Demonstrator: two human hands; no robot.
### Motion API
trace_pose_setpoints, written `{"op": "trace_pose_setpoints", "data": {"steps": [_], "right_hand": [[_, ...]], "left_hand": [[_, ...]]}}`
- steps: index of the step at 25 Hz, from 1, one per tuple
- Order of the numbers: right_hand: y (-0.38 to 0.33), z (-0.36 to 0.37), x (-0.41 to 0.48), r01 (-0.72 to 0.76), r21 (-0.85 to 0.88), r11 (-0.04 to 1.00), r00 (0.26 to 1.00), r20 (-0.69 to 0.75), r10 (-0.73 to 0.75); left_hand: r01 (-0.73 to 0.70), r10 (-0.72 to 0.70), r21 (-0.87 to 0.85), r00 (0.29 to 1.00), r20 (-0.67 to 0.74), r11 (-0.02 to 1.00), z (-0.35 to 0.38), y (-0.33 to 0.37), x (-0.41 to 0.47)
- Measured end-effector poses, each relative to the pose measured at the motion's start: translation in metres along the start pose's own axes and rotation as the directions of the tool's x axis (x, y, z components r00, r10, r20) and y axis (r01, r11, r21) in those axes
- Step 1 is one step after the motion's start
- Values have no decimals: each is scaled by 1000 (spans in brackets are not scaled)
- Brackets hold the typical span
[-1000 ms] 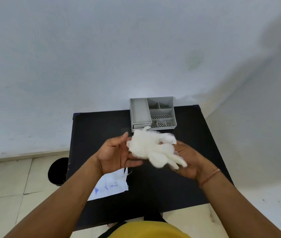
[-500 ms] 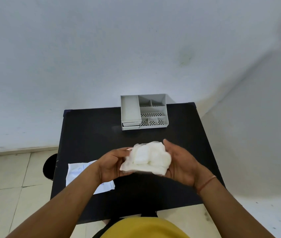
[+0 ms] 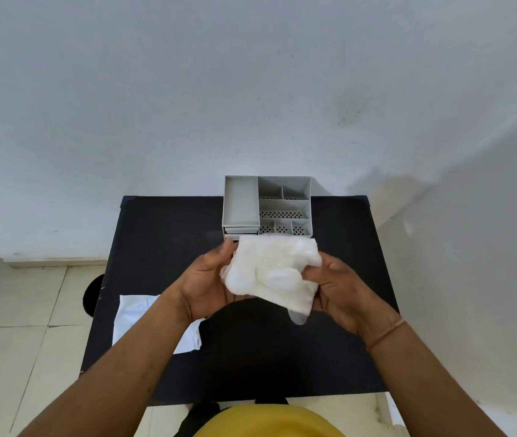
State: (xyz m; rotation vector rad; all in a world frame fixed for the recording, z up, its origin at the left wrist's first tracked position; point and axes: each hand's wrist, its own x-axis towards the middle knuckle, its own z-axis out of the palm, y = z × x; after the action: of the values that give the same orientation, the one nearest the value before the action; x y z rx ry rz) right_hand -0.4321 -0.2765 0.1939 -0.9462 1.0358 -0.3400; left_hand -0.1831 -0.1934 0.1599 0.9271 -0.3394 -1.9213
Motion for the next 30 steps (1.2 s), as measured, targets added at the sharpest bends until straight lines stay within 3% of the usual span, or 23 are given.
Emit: {"op": "trace_pose_setpoints", "data": {"steps": [4, 7, 9, 11, 13, 15, 18, 21, 26, 28, 30], "right_hand": [[4, -6, 8, -57, 16, 998, 997, 59, 56], [2, -13, 16, -83, -117, 990, 996, 24, 86], [4, -16, 21, -105, -123, 987, 994, 2, 106], [7, -13, 25, -118, 85, 989, 993, -12, 119], [14, -7, 29, -135, 379, 916, 991, 32, 133], [21, 2, 31, -159, 481, 862, 987, 42, 158], [24, 8, 35, -169, 414, 894, 977, -46, 206], [19, 6, 34, -163, 466, 870, 981, -16, 192], [15, 14, 36, -204, 489, 848, 975, 24, 221], [15, 16, 35, -208, 509, 835, 973, 23, 228], [13, 14, 35, -187, 520, 833, 978, 15, 210]], "left_hand": [[83, 34, 455, 970, -243, 886, 14, 11, 11], [121, 41, 544, 960, -276, 830, 27, 19, 17], [76, 38, 429, 967, -250, 900, 34, 20, 19], [0, 31, 132, 972, -234, 991, 33, 15, 25], [-62, 35, -117, 975, -221, 991, 33, 1, 28], [-44, 6, -224, 985, -170, 974, 38, -19, 31], [-55, 23, -279, 993, -116, 959, 42, -38, 31], [-118, 88, -292, 990, -113, 949, 39, -37, 26], [-88, 122, 145, 961, -247, 986, 41, -25, 27], [-86, 118, 119, 948, -295, 989, 45, -22, 29], [-110, 100, -24, 956, -275, 994, 41, -23, 25]]}}
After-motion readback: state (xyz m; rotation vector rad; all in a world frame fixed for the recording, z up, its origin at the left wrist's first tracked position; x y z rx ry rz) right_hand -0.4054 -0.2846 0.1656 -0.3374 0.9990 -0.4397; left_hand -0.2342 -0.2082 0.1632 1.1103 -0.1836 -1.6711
